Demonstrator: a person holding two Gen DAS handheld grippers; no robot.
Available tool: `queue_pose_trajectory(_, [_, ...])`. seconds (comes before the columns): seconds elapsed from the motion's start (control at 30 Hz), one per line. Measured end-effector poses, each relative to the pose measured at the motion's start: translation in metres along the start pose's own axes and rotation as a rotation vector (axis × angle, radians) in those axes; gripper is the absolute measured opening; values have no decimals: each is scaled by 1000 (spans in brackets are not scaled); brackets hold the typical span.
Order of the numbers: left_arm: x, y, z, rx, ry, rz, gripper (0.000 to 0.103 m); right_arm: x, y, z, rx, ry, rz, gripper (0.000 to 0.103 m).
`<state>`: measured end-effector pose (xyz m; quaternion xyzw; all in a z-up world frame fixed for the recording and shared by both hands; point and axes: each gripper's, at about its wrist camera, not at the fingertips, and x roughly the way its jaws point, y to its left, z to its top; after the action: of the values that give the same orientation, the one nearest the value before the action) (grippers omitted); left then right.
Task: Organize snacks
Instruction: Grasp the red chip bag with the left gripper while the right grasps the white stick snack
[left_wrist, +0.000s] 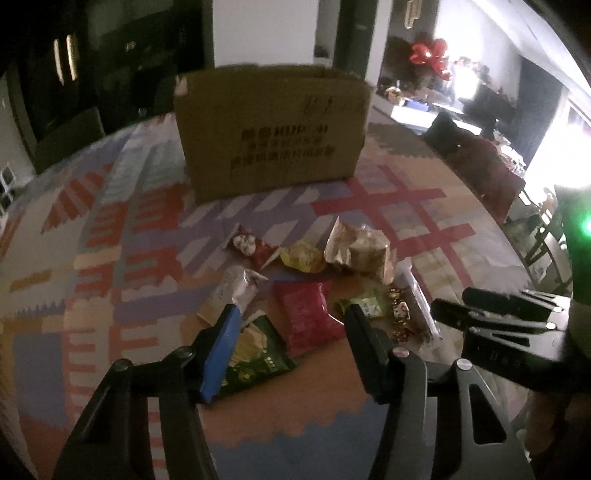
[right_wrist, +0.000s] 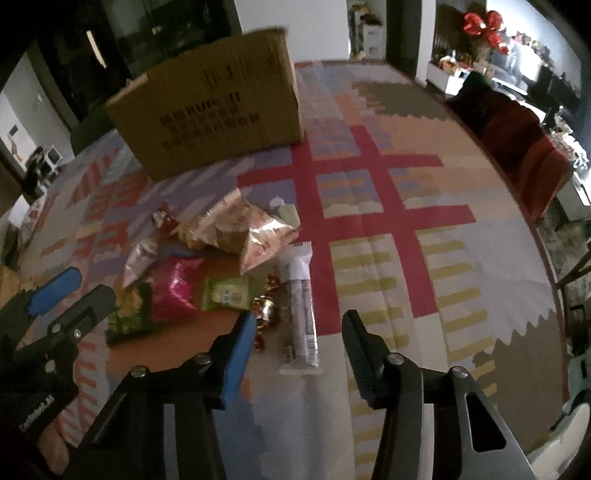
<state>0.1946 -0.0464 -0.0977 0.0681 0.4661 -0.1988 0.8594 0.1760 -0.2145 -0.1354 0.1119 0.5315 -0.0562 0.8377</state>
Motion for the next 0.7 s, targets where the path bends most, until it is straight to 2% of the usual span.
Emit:
queue_pose_trajectory(0.33, [33, 2, 4, -73, 82, -4, 47, 34, -4, 6, -49, 99, 56, 40])
queue_pose_trajectory(0.53, [50, 1, 11, -91, 120, -52, 46, 44, -7, 14, -61, 119, 81, 37])
queue_pose_trajectory(0.7, [66, 0, 11, -111, 164, -54, 46, 53, -8, 17, -53, 137, 89, 34])
